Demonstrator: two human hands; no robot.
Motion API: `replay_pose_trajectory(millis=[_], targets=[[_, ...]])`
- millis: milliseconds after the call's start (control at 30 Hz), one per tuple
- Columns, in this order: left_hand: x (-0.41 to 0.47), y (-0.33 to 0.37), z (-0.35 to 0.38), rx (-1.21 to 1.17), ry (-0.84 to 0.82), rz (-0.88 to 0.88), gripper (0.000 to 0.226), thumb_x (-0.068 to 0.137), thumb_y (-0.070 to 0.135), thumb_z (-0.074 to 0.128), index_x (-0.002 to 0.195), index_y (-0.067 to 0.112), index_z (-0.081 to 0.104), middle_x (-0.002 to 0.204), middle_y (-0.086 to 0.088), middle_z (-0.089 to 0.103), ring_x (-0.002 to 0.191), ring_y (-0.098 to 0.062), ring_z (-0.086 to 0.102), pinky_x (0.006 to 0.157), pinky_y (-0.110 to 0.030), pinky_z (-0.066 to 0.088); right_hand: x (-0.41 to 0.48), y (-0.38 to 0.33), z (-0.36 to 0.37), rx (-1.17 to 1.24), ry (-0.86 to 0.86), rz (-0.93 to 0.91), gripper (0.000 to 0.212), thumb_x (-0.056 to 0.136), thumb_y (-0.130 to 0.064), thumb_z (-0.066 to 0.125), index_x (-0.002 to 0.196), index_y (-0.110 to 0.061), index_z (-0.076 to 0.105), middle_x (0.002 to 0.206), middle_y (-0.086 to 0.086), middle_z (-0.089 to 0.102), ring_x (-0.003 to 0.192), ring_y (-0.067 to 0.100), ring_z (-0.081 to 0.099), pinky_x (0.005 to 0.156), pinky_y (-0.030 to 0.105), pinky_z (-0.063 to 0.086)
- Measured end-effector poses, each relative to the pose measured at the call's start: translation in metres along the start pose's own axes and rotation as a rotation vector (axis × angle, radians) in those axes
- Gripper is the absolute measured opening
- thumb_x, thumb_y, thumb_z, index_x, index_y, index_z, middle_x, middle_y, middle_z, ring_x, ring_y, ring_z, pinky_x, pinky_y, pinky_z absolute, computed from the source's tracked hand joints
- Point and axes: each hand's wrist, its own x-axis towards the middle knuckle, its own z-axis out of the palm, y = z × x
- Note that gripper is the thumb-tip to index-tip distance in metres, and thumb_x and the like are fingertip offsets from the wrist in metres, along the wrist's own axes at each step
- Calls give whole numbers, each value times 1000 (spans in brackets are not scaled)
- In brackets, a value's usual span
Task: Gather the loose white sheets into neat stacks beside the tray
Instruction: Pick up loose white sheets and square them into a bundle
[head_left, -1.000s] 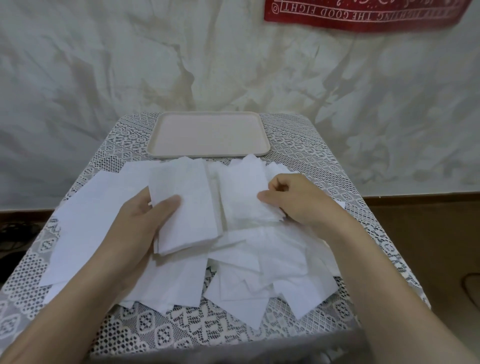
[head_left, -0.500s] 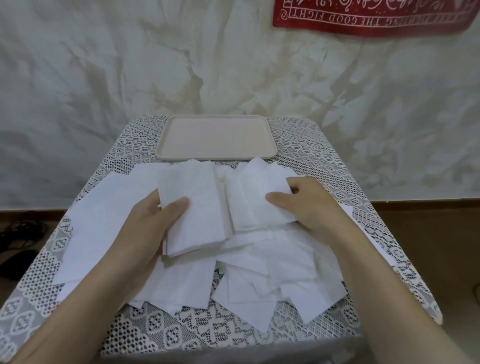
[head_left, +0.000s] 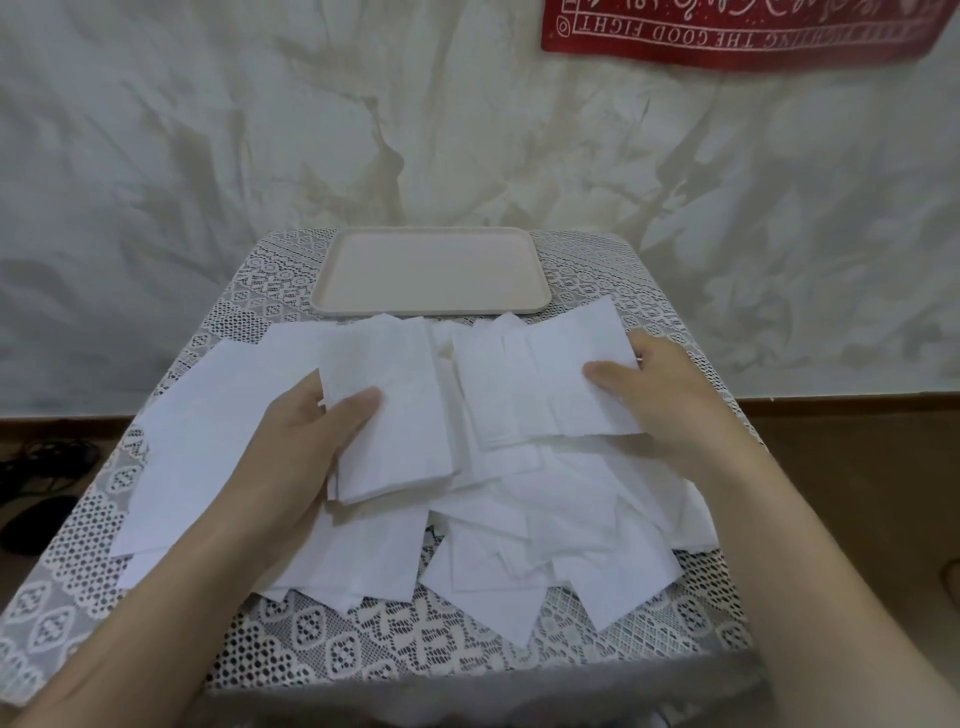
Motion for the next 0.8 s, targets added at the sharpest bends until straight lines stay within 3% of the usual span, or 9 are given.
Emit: replay_pose_trajectory(millis=[100, 200, 267, 433, 567, 633, 700, 800], targets=[[-1, 0, 1, 14, 3, 5, 20, 104, 20, 61, 119, 23, 74, 113, -8, 80, 105, -33, 76, 102, -64, 54, -4, -4, 14, 4, -54, 69, 11, 91, -24, 73, 99, -16, 73, 100, 6, 78, 91, 24, 75, 81, 48, 62], [1, -1, 0, 7, 0, 1, 22, 104, 20, 61, 122, 21, 73, 115, -9, 79, 106, -33, 76, 101, -65, 53, -3, -6, 29, -148, -45, 20, 51, 67, -50, 77, 95, -8, 70, 93, 12, 76, 89, 34, 74, 83, 55, 60], [2, -1, -1, 8, 1, 0, 22, 104, 20, 60, 122, 20, 73, 115, -10, 79, 107, -33, 75, 103, -66, 52, 4, -2, 32, -216, -34, -29, 59, 58, -55, 70, 93, -7, 66, 89, 13, 74, 85, 36, 72, 81, 53, 58], [5, -2, -3, -4, 4, -12, 22, 103, 19, 60, 121, 20, 73, 114, -10, 79, 106, -36, 75, 103, -66, 50, 10, -3, 36, -257, 1, -82, 36, 66, -42, 64, 76, -9, 54, 69, 4, 60, 66, 27, 57, 63, 37, 46], [6, -1, -3, -21, -14, -20, 24, 103, 19, 60, 123, 19, 72, 114, -9, 80, 103, -30, 77, 94, -52, 57, 9, -4, 34, -224, -25, -95, 33, 74, -39, 64, 92, -11, 66, 84, 4, 74, 79, 28, 71, 74, 44, 58], [5, 0, -3, -24, -26, -22, 24, 103, 18, 59, 123, 19, 72, 114, -8, 80, 103, -29, 77, 91, -48, 57, 5, -6, 29, -146, -43, -101, 14, 89, -29, 66, 93, -16, 70, 85, -2, 76, 76, 16, 73, 67, 32, 58], [5, 0, -3, -18, -26, -22, 23, 104, 18, 59, 124, 19, 71, 114, -8, 80, 103, -29, 77, 91, -47, 57, 1, -9, 21, -61, -74, -59, 8, 95, -21, 65, 93, -17, 72, 80, -5, 76, 68, 10, 72, 60, 26, 56], [1, 2, -2, -12, -25, -16, 23, 105, 17, 58, 124, 19, 71, 113, -7, 80, 102, -27, 77, 86, -44, 57, -3, -8, 8, 2, -106, 16, 10, 95, -21, 66, 95, -14, 74, 92, 7, 79, 77, 22, 75, 71, 36, 58]])
